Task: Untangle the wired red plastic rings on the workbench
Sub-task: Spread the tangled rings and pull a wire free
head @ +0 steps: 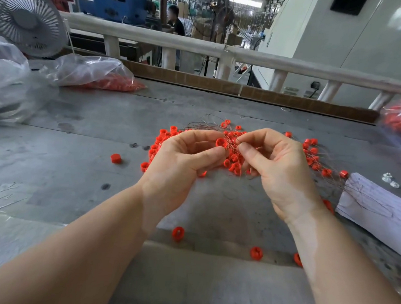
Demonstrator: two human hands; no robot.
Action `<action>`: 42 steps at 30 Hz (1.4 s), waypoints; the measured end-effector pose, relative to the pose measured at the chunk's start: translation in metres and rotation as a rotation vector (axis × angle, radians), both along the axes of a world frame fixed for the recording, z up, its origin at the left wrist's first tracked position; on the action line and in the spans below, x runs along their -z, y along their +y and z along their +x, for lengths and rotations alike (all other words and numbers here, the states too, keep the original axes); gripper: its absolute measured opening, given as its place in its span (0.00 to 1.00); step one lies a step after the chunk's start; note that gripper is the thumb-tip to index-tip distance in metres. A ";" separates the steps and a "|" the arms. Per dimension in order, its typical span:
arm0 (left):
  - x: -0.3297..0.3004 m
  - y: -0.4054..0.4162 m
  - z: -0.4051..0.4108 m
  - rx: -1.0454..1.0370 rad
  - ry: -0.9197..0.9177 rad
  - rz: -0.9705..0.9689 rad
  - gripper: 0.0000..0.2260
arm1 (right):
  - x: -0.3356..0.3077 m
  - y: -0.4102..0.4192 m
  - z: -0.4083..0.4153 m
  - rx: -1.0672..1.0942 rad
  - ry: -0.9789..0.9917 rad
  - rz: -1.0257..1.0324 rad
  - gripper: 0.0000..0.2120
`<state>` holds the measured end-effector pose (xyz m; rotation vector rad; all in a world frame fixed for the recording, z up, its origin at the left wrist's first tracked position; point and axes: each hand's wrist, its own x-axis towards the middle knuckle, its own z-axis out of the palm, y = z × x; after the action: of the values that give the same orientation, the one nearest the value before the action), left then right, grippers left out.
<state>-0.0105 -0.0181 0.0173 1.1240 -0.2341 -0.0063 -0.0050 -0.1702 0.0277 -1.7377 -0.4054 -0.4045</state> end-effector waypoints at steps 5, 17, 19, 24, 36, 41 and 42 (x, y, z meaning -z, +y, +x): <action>0.000 0.000 0.000 0.001 0.013 -0.019 0.11 | 0.001 -0.002 0.000 -0.006 0.004 0.011 0.11; -0.001 0.000 -0.002 0.000 0.010 -0.029 0.10 | -0.001 -0.002 -0.003 0.004 0.004 0.011 0.11; -0.001 0.000 -0.002 -0.005 -0.010 -0.018 0.11 | -0.001 -0.001 -0.003 0.008 0.004 -0.004 0.10; 0.000 0.000 -0.002 0.000 -0.036 0.031 0.13 | -0.001 0.000 -0.004 0.006 0.004 -0.002 0.10; -0.001 -0.002 -0.004 0.106 0.006 -0.094 0.11 | -0.002 0.000 -0.005 0.000 -0.009 -0.009 0.10; 0.000 0.000 -0.004 0.014 -0.018 -0.008 0.10 | -0.002 0.000 -0.006 -0.014 0.002 0.000 0.11; 0.000 0.000 -0.004 0.000 -0.023 0.015 0.10 | -0.002 0.001 -0.006 -0.021 0.007 0.006 0.11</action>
<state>-0.0143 -0.0178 0.0173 1.1395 -0.2549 0.0047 -0.0108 -0.1695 0.0296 -1.7274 -0.4167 -0.3838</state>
